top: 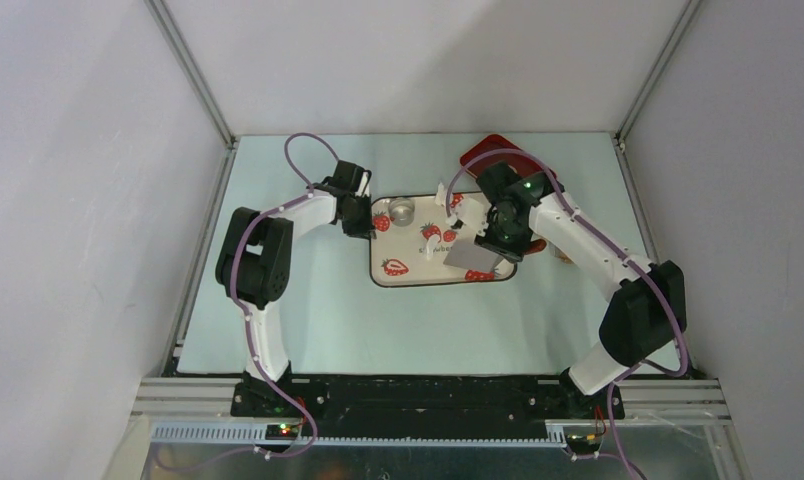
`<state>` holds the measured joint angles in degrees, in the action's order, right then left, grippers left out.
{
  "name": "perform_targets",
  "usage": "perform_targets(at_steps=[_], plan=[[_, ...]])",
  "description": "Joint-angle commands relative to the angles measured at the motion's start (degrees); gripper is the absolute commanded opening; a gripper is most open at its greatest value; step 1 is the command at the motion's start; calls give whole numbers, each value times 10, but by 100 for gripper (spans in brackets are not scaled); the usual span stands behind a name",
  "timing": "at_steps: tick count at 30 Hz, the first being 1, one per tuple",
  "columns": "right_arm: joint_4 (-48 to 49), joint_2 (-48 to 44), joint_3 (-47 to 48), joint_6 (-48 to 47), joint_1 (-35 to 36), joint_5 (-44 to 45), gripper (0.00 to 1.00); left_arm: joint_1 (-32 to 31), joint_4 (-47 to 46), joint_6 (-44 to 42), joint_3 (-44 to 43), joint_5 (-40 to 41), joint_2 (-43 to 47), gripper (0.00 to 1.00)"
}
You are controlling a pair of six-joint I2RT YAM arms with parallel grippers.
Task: Roll out the dumpling wrappers from the dough
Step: Scoop the dumpling wrapper from the work surface.
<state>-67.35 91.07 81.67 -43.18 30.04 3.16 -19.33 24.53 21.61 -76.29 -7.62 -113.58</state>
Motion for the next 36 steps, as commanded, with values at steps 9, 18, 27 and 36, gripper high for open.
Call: perform_targets(at_steps=[9, 18, 27, 36], plan=[[39, 42, 10, 41, 17, 30, 0, -18, 12, -13, 9, 18, -19, 0], [63, 43, -1, 53, 13, -2, 0, -18, 12, -13, 8, 16, -19, 0], [88, 42, -10, 54, -3, -46, 0, -18, 12, -13, 9, 16, -19, 0], [69, 12, -23, 38, 19, -84, 0, -18, 12, -13, 9, 18, -19, 0]])
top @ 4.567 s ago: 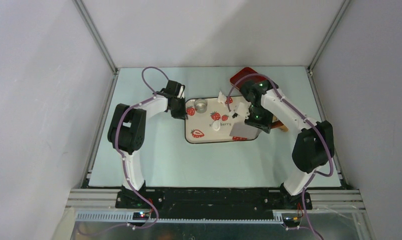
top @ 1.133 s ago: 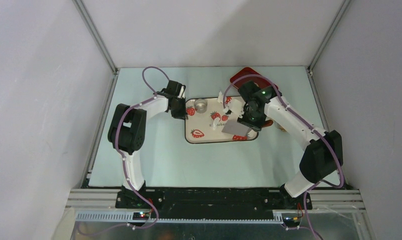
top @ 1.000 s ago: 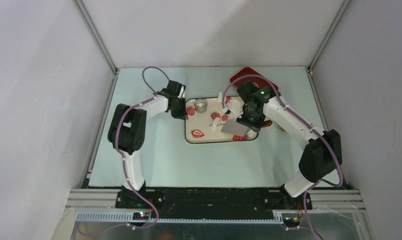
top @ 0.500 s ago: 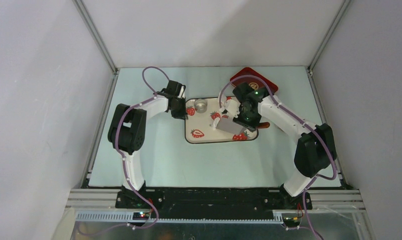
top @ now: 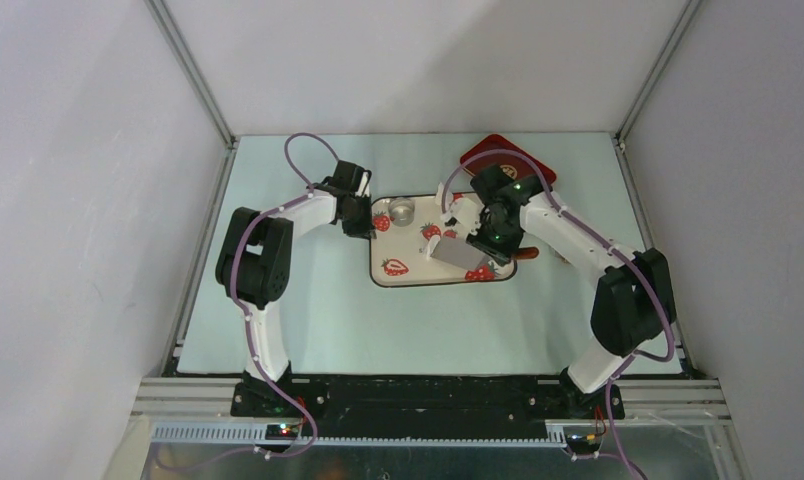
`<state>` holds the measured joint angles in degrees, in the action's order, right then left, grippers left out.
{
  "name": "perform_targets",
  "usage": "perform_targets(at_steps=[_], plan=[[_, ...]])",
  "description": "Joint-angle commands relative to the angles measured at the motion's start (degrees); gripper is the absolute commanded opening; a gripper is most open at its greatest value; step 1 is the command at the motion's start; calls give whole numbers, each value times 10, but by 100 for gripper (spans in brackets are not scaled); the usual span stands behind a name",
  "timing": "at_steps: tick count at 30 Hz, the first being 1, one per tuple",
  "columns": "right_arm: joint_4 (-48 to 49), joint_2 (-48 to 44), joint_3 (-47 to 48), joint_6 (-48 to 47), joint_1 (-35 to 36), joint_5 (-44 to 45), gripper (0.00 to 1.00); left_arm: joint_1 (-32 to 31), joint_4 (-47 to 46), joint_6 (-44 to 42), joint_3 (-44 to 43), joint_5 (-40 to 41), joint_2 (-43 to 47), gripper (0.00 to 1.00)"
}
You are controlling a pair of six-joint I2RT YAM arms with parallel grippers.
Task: Roll out the dumpling wrappers from the dough
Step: Scoop the dumpling wrapper from the work surface.
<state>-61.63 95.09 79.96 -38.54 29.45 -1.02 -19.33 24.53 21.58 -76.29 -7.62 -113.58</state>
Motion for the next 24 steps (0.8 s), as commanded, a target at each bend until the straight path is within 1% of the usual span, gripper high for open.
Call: perform_targets(at_steps=[1, 8, 19, 22, 24], plan=[[11, -29, -8, -9, 30, -38, 0, -18, 12, -13, 9, 18, -19, 0], [-10, -47, -17, -28, 37, 7, 0, -18, 12, -14, 9, 21, -18, 0], [-43, -69, -13, -42, 35, 8, 0, -18, 13, -14, 10, 22, -17, 0], [-47, -71, -7, -39, 23, 1, 0, -18, 12, -13, 10, 22, -17, 0], [-41, -69, -1, -36, 10, 16, 0, -18, 12, -14, 10, 22, -18, 0]])
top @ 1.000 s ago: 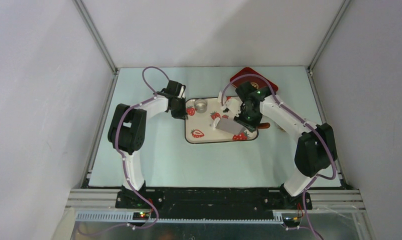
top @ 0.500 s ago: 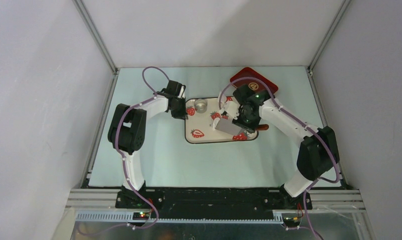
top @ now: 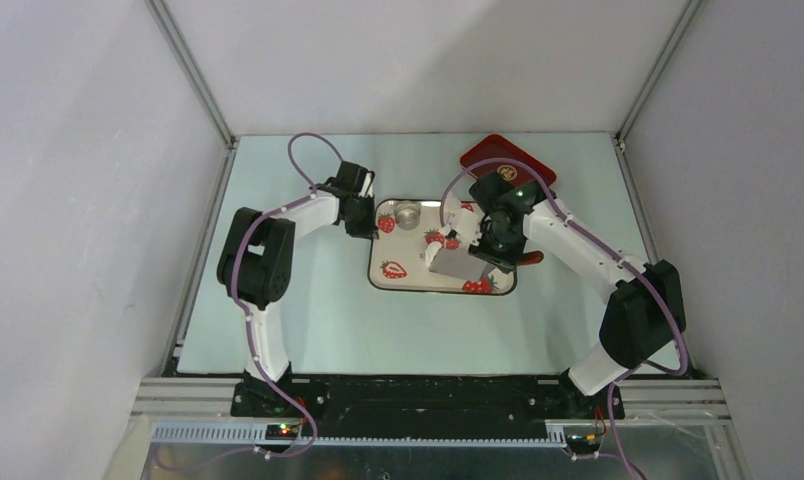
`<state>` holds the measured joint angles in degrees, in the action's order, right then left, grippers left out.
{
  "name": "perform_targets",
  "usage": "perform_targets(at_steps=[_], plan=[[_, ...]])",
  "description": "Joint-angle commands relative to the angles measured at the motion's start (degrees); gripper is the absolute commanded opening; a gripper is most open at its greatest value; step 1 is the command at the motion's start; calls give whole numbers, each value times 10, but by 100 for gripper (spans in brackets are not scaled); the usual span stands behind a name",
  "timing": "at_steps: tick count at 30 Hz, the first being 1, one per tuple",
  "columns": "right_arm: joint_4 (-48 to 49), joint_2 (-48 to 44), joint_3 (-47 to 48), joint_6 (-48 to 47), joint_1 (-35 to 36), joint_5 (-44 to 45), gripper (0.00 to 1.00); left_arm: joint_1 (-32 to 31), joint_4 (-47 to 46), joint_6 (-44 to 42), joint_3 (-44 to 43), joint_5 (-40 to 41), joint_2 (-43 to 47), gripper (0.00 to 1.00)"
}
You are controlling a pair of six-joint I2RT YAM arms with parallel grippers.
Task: Roll out the dumpling wrappers from the dough
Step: Scoop the dumpling wrapper from the work surface.
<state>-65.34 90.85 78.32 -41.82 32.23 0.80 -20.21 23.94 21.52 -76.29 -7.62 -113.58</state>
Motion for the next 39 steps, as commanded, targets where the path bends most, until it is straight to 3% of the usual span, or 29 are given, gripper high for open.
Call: perform_targets(at_steps=[1, 6, 20, 39], plan=[[-2, -26, 17, -4, -29, 5, 0, -10, 18, -13, 10, 22, -17, 0], [-5, -17, 27, -4, -46, 19, 0, -9, 18, -12, 9, 23, -18, 0], [-30, 36, 35, 27, 2, 2, 0, -10, 18, -13, 9, 23, -18, 0], [29, 47, 31, 110, 26, 31, 0, -10, 18, -13, 9, 24, -17, 0]])
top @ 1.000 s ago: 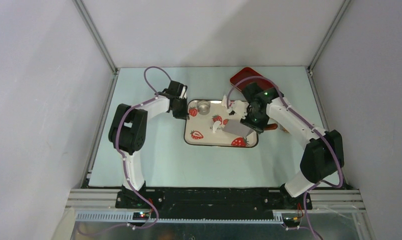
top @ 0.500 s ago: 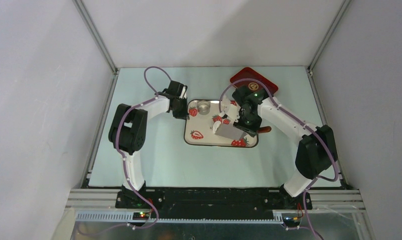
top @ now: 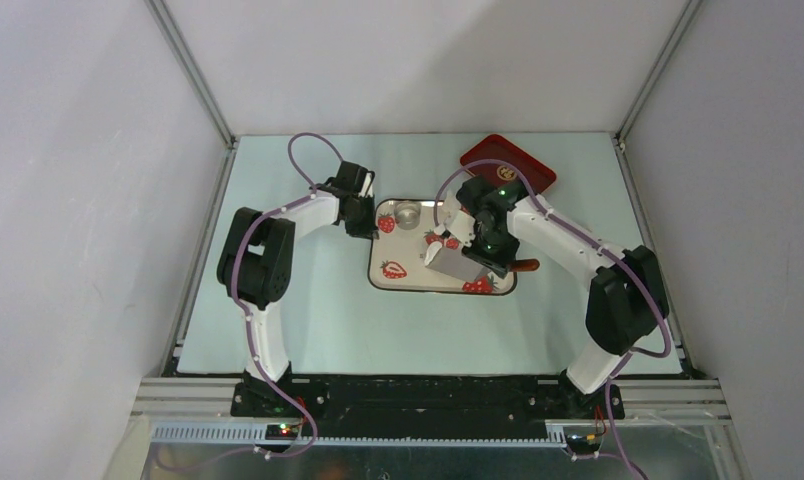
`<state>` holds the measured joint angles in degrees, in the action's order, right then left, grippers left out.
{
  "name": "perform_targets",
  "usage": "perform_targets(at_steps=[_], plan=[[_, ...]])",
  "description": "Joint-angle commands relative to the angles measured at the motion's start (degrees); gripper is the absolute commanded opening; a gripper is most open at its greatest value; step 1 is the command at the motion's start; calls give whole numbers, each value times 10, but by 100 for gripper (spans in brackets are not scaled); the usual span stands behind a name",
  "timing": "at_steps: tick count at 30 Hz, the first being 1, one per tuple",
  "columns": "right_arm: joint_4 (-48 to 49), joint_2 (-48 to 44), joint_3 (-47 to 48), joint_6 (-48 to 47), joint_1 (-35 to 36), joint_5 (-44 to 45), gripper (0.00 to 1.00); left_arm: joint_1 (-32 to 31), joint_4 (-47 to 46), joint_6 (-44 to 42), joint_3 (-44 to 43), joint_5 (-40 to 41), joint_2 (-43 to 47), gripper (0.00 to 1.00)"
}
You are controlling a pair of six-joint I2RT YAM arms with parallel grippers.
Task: Roll out the dumpling wrappers from the dough
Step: Scoop the dumpling wrapper from the work surface.
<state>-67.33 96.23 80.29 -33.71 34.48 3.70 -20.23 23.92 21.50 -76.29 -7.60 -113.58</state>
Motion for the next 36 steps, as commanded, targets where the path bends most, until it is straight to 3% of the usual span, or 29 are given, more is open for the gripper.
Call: perform_targets(at_steps=[1, 10, 20, 36], plan=[[57, -11, 4, 31, 1, 0, 0, -10, 18, -13, 9, 23, -17, 0], [145, -98, -19, 48, -16, -59, 0, -10, 18, -13, 9, 26, -17, 0], [180, -113, -24, 59, -33, -72, 0, -10, 18, -14, 9, 27, -17, 0], [161, -108, -44, 4, -49, -11, 0, -11, 18, -13, 10, 26, -18, 0]])
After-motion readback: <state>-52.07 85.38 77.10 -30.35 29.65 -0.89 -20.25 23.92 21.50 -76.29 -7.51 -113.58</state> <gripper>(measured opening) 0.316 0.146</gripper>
